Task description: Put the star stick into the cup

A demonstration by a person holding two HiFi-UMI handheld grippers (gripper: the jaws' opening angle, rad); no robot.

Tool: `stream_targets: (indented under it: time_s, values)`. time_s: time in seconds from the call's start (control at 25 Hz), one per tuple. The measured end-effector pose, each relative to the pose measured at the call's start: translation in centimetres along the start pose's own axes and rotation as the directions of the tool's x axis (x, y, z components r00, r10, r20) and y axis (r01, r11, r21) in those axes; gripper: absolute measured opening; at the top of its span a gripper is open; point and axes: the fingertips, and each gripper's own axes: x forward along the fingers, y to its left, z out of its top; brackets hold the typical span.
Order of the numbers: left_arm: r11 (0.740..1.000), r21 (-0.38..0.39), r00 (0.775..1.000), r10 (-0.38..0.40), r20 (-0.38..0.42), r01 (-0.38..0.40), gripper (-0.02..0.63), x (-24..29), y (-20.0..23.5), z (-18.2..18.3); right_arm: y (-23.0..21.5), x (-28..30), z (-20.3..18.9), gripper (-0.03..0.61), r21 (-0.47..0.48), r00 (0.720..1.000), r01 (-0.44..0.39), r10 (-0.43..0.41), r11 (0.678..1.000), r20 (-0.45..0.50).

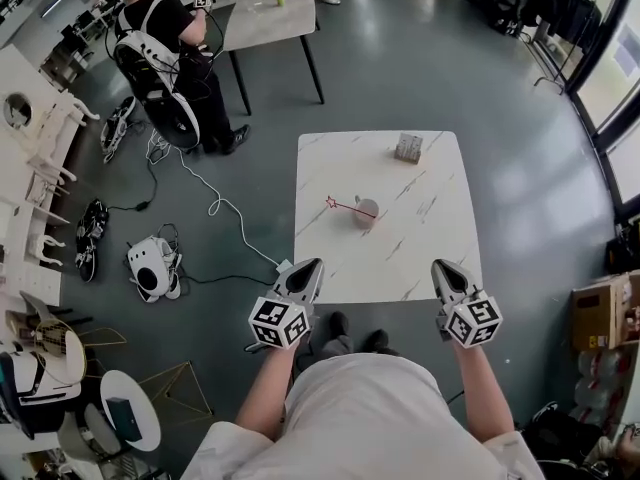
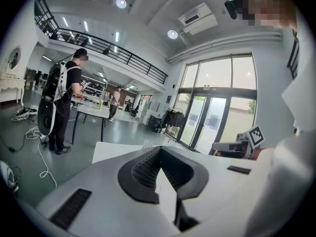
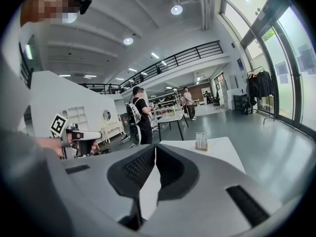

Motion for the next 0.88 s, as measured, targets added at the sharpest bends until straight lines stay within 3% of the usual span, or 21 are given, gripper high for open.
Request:
stream_targets:
  time_s: [0.88]
  values:
    - [1.0,-0.013,1.0,0.017,0.013,-0.017,0.012,0.3,-1.8,-0.4,-1.0,-0.3,1.3,0.026,-0.025,0.998,-0.063,0.064,0.998,0.021]
